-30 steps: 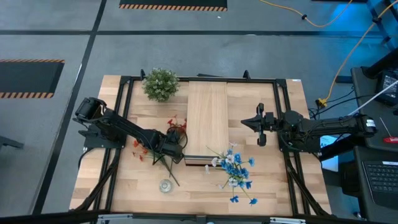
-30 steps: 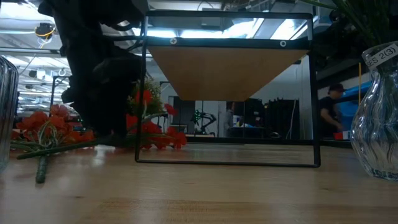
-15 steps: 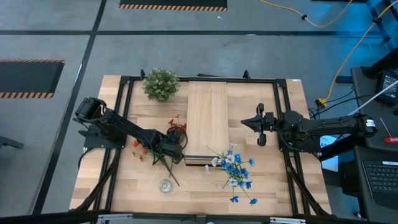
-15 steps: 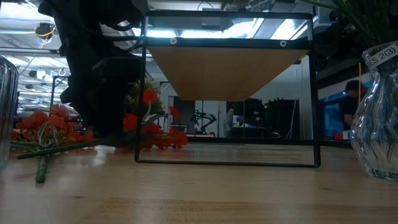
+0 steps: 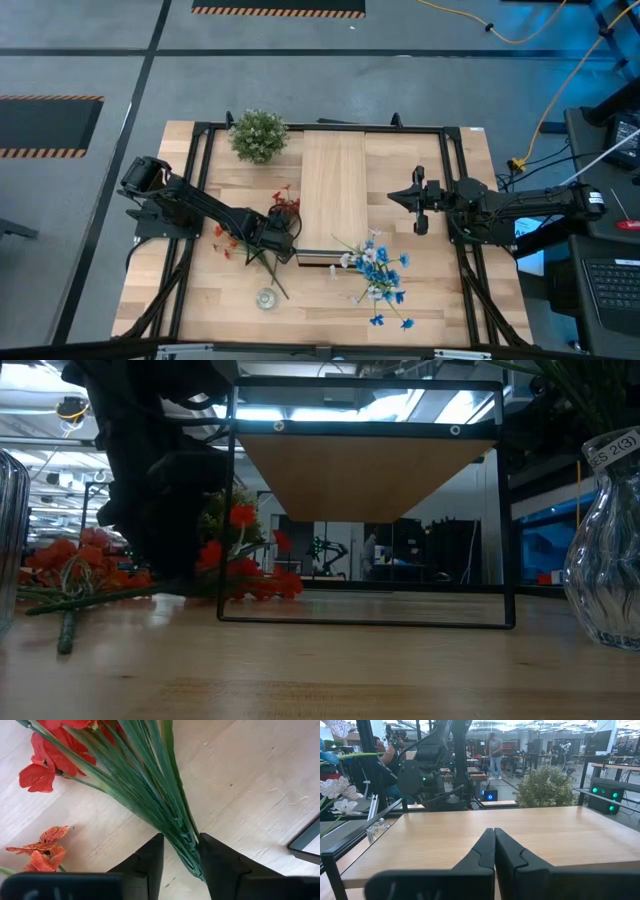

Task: Pick and place flowers into a vace then onto a shelf
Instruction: Put the red flowers into the left transparent flower vase

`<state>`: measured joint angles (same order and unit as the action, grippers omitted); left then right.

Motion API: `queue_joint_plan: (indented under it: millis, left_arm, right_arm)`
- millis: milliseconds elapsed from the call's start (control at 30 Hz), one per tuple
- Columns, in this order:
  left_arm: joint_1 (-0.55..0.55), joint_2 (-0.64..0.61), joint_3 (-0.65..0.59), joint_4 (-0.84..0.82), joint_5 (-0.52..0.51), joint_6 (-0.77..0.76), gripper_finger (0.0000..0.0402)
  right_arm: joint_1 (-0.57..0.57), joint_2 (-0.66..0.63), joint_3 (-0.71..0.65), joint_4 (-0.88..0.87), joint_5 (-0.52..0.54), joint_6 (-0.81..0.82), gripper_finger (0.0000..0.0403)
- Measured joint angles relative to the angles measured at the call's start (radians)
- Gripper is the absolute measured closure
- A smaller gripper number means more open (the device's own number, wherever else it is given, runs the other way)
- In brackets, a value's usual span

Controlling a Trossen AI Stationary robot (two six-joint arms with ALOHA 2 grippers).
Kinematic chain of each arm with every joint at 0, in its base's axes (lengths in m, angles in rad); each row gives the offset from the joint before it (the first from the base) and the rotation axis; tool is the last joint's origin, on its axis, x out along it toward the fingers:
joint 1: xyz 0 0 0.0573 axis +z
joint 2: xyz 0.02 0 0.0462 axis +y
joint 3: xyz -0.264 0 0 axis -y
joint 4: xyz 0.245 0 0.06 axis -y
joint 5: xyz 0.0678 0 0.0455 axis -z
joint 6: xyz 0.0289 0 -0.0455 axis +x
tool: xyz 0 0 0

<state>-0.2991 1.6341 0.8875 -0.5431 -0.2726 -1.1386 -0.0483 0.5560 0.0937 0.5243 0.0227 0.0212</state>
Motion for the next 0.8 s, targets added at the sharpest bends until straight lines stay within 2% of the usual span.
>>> queue_joint_plan:
  millis: [133, 300, 800]
  left_arm:
    - [0.000, 0.000, 0.000, -0.004, 0.003, -0.001, 0.0322]
    - [0.000, 0.000, 0.000, -0.015, 0.012, -0.002, 0.0390]
    - [0.000, -0.030, 0.000, -0.063, 0.023, -0.027, 0.0399]
  right_arm:
    - [0.000, 0.000, 0.000, 0.000, 0.000, 0.000, 0.0402]
    - [0.000, 0.000, 0.000, 0.000, 0.000, 0.000, 0.0402]
    - [0.000, 0.000, 0.000, -0.001, 0.000, 0.000, 0.0402]
